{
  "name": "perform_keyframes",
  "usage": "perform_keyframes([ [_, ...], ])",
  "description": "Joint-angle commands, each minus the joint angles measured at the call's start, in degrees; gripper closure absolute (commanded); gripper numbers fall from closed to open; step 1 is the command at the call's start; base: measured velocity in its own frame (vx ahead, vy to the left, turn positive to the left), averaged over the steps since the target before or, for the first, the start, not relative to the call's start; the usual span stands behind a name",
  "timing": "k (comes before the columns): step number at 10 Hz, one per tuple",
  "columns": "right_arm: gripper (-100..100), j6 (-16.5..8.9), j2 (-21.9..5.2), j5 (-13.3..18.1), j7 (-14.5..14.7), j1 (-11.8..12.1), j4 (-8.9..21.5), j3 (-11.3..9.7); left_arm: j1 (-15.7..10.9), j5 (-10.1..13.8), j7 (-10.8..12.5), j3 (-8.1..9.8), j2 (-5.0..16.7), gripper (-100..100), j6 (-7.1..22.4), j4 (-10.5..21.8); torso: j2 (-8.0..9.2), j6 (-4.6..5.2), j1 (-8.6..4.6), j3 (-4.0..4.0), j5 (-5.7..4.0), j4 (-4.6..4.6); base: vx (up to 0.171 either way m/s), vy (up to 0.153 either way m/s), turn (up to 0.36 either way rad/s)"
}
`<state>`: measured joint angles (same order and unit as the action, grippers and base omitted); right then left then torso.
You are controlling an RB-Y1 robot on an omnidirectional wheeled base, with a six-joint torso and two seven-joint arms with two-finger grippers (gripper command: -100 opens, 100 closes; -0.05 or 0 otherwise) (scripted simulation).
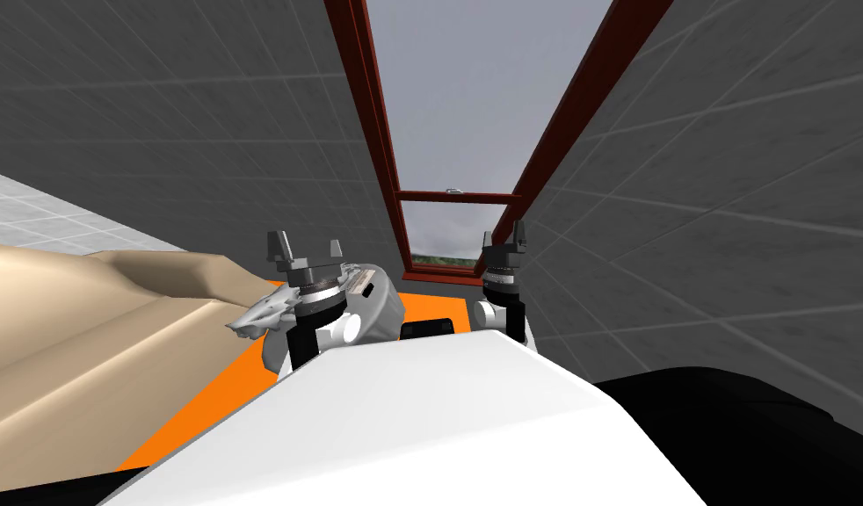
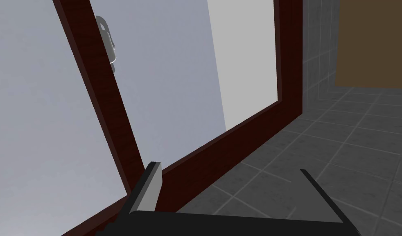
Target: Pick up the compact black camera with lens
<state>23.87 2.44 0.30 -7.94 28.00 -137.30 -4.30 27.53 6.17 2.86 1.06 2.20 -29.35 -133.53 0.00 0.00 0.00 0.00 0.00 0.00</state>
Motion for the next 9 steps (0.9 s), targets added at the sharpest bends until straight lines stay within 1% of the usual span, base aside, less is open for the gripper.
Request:
perform_keyframes([
  [1,0,0.0,0.0,0.0,0.0,0.0,0.0,0.0,-1.0,0.8,0.5,0.41,1.7,-100,1.2,1.4,0.0,0.0,0.0,0.0,0.0,0.0,0.013,-0.003,0.018],
  [3,0,0.0,0.0,0.0,0.0,0.0,0.0,0.0,-2.5,1.9,1.3,1.02,2.9,-100,2.9,3.4,-0.1,0.0,0.0,-0.06,0.0,-0.02,0.03,-0.005,0.021],
  [5,0,0.0,0.0,0.0,0.0,0.0,0.0,0.0,-4.6,3.4,2.4,1.87,3.9,-100,5.3,6.2,-0.15,0.0,-0.01,-0.09,0.0,-0.03,0.037,-0.009,0.025],
  [7,0,0.0,0.0,0.0,0.0,0.0,0.0,0.0,-7.1,5.3,3.8,2.92,4.7,-100,8.3,9.4,-0.2,0.0,-0.01,-0.12,0.0,-0.05,0.048,-0.007,0.035],
  [9,0,0.0,0.0,0.0,0.0,0.0,0.0,0.0,-10.0,7.5,5.3,4.14,5.4,-100,11.6,13.3,-0.22,0.0,0.01,-0.13,0.01,-0.05,0.051,-0.001,0.042],
])
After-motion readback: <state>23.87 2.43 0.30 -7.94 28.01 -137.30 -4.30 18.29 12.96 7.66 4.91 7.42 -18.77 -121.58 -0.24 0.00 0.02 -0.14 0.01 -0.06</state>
